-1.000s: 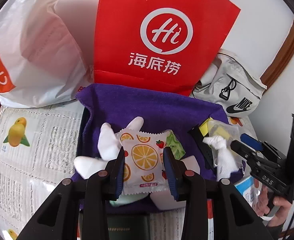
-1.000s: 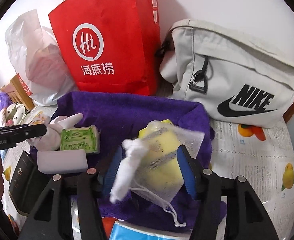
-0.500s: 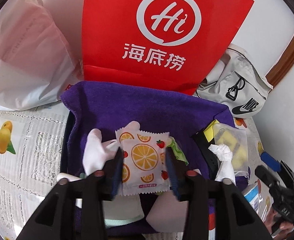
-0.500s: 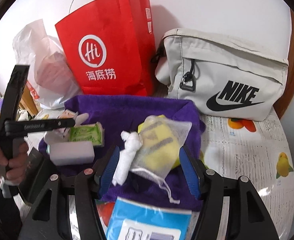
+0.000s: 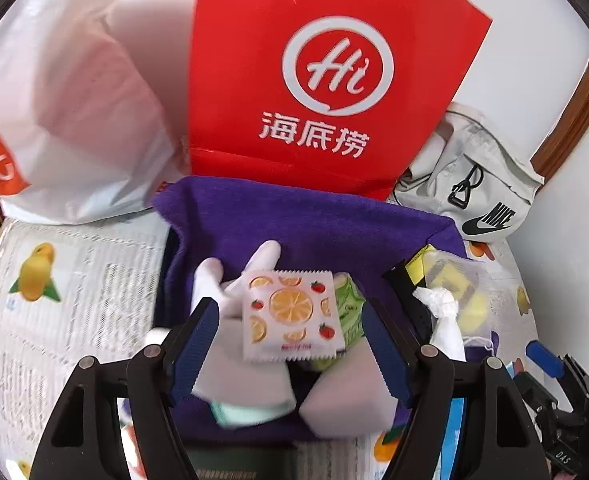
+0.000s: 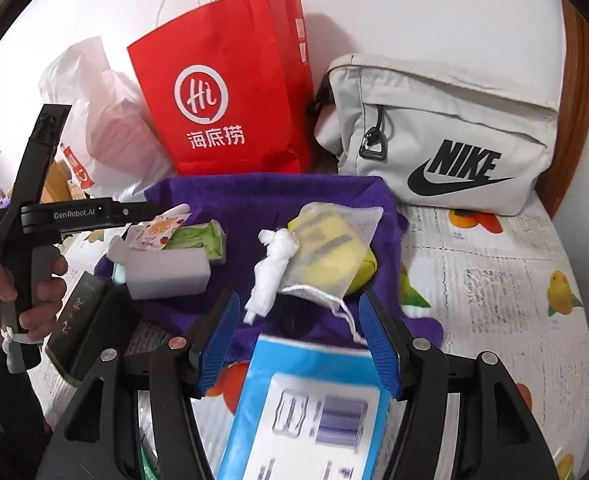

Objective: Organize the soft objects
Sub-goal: 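Open the left tool to drop the packet while the right tool releases the tissue on the towel, then move the right tool to the green wipes pack while the left tool moves to the black strap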

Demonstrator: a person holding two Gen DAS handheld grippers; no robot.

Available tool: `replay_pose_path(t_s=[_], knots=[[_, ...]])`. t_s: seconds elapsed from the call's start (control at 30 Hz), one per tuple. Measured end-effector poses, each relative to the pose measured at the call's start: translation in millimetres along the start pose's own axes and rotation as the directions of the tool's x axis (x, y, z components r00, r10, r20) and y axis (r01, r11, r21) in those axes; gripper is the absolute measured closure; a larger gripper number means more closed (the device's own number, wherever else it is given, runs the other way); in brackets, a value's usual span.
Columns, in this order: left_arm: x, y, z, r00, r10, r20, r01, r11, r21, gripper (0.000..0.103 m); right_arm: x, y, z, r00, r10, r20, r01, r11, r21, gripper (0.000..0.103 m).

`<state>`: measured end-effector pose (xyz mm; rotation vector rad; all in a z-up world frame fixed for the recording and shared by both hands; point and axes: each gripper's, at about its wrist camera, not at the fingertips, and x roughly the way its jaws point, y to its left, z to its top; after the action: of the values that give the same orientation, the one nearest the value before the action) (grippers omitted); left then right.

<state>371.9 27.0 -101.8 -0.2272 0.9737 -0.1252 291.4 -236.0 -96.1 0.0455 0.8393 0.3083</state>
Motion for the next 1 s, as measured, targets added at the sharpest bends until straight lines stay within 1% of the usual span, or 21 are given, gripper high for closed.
replay_pose_path(t_s=[0.07,0.17,0.27,0.37,0.5,0.63,0.73,0.87,1.0], knots=[[-11.4,2.4,-4.8,1.000,0.007,0.020,-0.007,1.000,0.002,0.031,-7.6,3.6,-5.6,1.000,0.008,0.000,-0.008,1.000,0.007,0.041],[-32.3,5.0,-15.1,0.998,0.015,0.060,-0.015,1.000,0.010,0.031,-12.9,9.9,-13.8,0.999,0.028,-0.038,-0.027,0.999,0.020,0.041],[-52.4,7.3,-28.5,0.996,0.030,0.084,-0.031,0.999,0.010,0.031,-21.2,20.9,-26.3,0.997,0.039,-0.059,-0.039,0.999,-0.003,0.043],[-67.7,9.8,-43.3,0.997,0.030,0.078,-0.031,1.000,0.005,0.031,-29.6,32.1,-38.6,0.996,0.048,-0.073,-0.049,0.999,-0.019,0.043],[-84.9,12.4,-66.6,0.997,0.044,0.068,-0.045,0.999,0.007,0.031,-47.7,52.3,-56.1,0.997,0.060,-0.052,-0.064,0.995,-0.075,0.043],[-100.3,16.8,-92.0,0.997,0.048,0.058,-0.048,0.999,-0.002,0.031,-59.8,71.1,-74.8,0.995,0.079,-0.054,-0.085,0.988,-0.127,0.043],[-107.7,19.8,-108.4,0.997,0.056,0.048,-0.056,0.998,-0.005,0.031,-65.4,82.8,-92.4,0.994,0.086,-0.073,-0.096,0.983,-0.157,0.043],[-116.7,23.5,-126.1,0.998,0.056,0.034,-0.056,0.998,-0.005,0.031,-68.3,89.0,-111.9,0.990,0.092,-0.107,-0.109,0.980,-0.165,0.043],[-126.7,30.3,-143.4,0.998,0.048,0.031,-0.047,0.999,-0.021,0.031,-66.1,90.3,-131.6,0.987,0.072,-0.141,-0.095,0.981,-0.169,0.043]])
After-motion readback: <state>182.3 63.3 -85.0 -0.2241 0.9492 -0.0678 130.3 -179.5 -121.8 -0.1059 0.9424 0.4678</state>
